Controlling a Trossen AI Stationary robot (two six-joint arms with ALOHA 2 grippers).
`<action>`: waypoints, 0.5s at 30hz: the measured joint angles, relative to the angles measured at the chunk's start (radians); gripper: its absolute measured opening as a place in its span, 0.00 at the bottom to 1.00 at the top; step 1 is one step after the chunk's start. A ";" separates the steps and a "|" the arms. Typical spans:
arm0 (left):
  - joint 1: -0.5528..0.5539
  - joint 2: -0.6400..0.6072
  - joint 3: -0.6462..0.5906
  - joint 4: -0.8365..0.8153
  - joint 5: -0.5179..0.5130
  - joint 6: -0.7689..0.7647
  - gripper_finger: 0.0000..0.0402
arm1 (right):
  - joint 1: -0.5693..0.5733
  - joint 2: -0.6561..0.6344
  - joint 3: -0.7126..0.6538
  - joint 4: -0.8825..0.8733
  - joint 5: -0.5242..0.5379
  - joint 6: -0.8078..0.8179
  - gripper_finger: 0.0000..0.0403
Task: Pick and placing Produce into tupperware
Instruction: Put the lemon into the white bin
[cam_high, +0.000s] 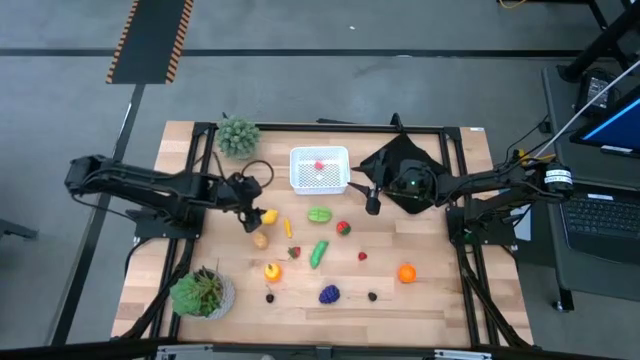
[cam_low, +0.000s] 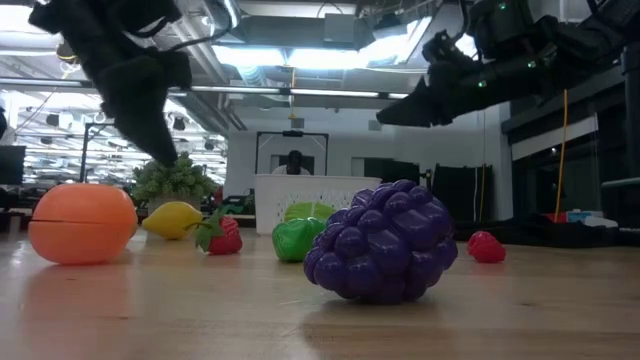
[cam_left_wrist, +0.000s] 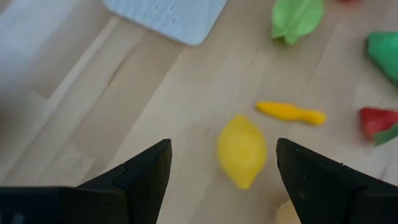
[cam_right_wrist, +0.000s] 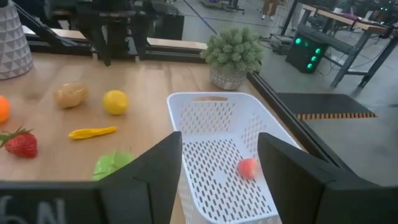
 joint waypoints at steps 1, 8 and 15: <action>-0.008 0.024 0.020 0.000 -0.002 -0.012 0.69 | 0.000 0.000 0.000 -0.005 0.000 0.000 0.53; -0.062 0.197 0.220 -0.146 -0.089 -0.057 0.69 | 0.000 0.000 0.000 -0.041 0.000 0.007 0.53; -0.074 0.344 0.375 -0.334 -0.117 -0.126 0.69 | 0.000 0.000 0.000 -0.104 0.000 0.031 0.53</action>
